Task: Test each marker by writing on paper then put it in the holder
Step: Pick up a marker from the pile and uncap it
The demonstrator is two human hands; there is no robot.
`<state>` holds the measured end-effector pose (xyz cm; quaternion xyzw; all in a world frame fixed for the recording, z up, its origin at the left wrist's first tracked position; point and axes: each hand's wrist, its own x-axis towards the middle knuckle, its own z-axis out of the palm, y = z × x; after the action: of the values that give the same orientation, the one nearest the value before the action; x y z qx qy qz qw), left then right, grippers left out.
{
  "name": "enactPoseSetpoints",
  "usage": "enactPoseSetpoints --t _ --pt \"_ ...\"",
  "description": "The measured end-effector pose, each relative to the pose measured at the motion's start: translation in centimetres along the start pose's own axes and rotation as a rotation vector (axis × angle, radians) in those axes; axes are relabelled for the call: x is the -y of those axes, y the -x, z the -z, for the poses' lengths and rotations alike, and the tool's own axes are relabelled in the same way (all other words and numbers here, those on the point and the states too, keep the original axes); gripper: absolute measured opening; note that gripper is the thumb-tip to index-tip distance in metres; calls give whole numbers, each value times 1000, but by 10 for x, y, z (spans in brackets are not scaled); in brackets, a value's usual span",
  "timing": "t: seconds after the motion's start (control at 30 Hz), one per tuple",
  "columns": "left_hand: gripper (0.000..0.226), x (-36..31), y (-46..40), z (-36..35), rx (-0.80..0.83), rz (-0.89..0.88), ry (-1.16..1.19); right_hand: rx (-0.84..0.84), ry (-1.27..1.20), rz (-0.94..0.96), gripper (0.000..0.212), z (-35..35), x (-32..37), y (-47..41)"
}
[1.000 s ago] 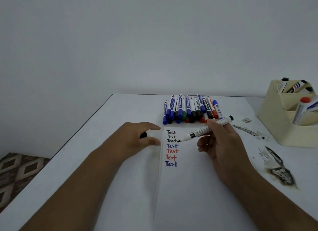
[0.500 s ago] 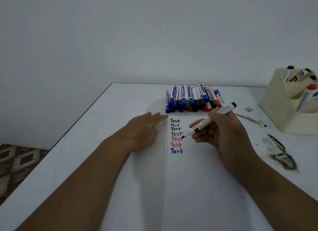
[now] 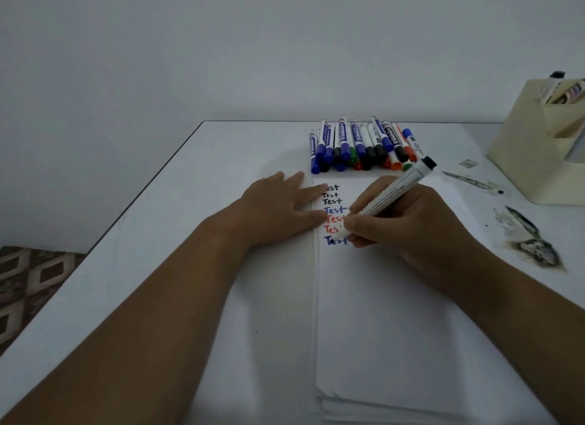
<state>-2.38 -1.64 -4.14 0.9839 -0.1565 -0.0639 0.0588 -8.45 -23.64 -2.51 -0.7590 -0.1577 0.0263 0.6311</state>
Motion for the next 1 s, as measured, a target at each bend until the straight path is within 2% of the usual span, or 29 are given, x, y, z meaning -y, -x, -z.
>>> enactPoseSetpoints --t 0.37,0.5,0.67,0.9,1.0 --pt "77 2 -2 -2 14 10 -1 41 214 -22 12 -4 -3 -2" --pt "80 2 -1 -2 24 13 7 67 160 -48 11 -4 -2 -2" --pt "78 -1 2 0 18 11 16 16 147 -40 14 -3 -4 -3" --pt "76 -1 1 0 17 14 28 18 295 19 11 -4 -6 -5" --pt "78 -2 2 -1 23 14 24 -8 211 9 10 -2 -6 -5"
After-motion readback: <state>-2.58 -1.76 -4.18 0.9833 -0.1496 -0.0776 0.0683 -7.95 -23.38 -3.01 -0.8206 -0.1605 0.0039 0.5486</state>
